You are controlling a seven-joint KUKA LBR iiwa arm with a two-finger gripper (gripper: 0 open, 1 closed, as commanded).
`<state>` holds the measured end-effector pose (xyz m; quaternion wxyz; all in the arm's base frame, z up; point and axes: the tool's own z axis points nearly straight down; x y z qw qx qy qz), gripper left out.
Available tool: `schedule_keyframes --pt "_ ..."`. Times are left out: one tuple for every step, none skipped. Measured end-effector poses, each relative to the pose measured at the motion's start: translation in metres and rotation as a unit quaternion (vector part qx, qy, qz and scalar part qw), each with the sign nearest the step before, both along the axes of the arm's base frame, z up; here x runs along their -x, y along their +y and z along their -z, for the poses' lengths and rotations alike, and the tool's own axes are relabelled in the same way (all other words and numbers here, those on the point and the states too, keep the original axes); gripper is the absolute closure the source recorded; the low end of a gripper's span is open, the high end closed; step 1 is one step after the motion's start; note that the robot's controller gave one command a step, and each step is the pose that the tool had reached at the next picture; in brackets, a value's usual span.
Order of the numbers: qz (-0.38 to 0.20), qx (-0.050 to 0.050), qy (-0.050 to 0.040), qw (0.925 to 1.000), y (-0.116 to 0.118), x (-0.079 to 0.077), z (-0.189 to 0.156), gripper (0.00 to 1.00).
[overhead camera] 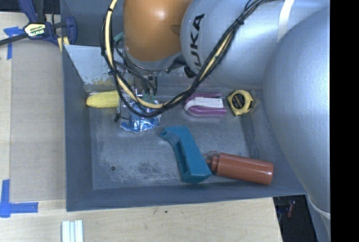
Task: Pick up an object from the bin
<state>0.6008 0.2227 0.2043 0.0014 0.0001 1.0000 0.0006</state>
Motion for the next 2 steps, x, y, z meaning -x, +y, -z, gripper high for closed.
schedule_keyframes --pt "-0.083 -0.002 -0.0050 0.9965 -0.079 -0.025 0.126 0.00" --pt "-0.129 -0.002 -0.0069 0.9916 -0.075 -0.018 0.059 0.00"
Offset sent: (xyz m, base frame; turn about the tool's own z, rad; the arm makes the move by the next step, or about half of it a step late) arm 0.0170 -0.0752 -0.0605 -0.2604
